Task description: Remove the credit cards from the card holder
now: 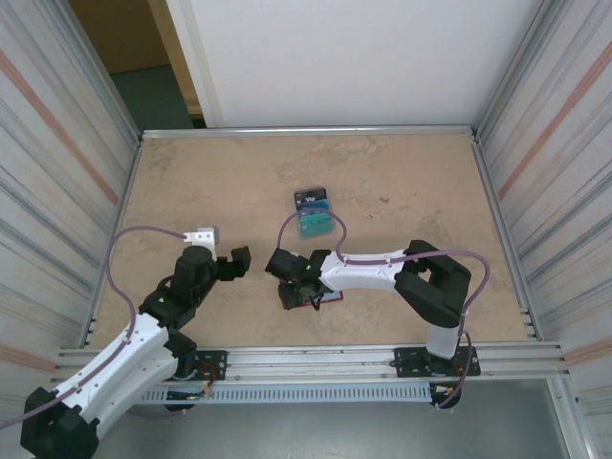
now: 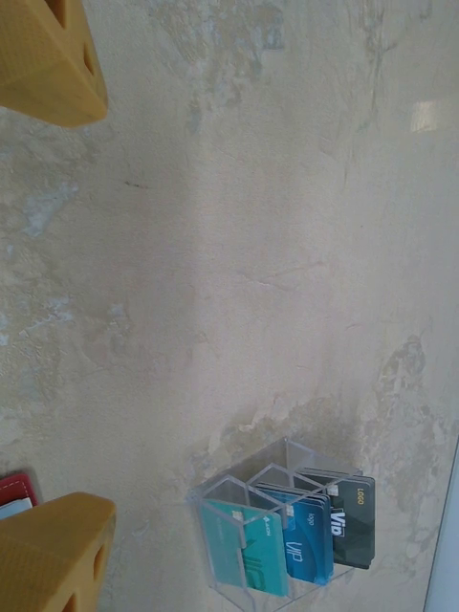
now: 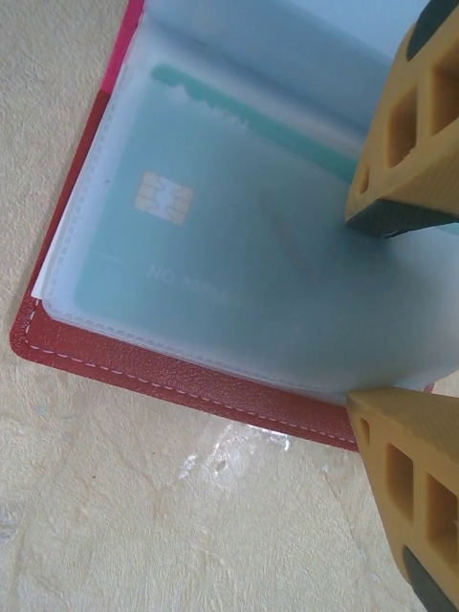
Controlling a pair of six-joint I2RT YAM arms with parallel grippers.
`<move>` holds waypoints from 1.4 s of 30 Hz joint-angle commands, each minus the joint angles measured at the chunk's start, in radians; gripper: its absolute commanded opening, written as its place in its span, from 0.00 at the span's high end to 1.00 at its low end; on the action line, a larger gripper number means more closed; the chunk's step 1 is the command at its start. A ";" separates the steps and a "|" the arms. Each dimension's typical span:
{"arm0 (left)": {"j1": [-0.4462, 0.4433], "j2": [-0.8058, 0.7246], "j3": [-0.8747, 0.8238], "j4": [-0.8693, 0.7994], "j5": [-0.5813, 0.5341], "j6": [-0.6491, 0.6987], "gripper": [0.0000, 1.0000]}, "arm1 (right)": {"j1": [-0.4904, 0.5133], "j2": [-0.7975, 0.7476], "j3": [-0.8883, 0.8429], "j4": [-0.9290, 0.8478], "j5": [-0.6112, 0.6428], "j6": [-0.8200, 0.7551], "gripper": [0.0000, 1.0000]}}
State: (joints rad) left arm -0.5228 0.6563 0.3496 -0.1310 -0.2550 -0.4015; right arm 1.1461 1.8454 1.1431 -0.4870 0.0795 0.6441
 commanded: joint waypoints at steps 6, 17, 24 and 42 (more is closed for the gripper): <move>-0.006 -0.015 0.035 0.014 0.002 0.048 0.01 | -0.019 0.014 -0.066 0.017 0.000 -0.006 0.63; -0.075 -0.019 0.049 0.027 -0.068 0.092 0.01 | -0.044 -0.085 -0.083 0.017 0.062 -0.058 0.74; -0.132 0.028 0.073 0.044 -0.119 0.126 0.01 | -0.057 -0.149 -0.111 0.019 0.098 -0.055 0.72; -0.258 0.171 0.130 0.077 -0.228 0.231 0.01 | -0.102 -0.249 -0.185 -0.001 0.166 -0.017 0.65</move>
State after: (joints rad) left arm -0.7681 0.8062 0.4412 -0.0910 -0.4438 -0.2123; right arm 1.0573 1.6344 0.9764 -0.4614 0.2085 0.6113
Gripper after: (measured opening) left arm 0.987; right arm 0.347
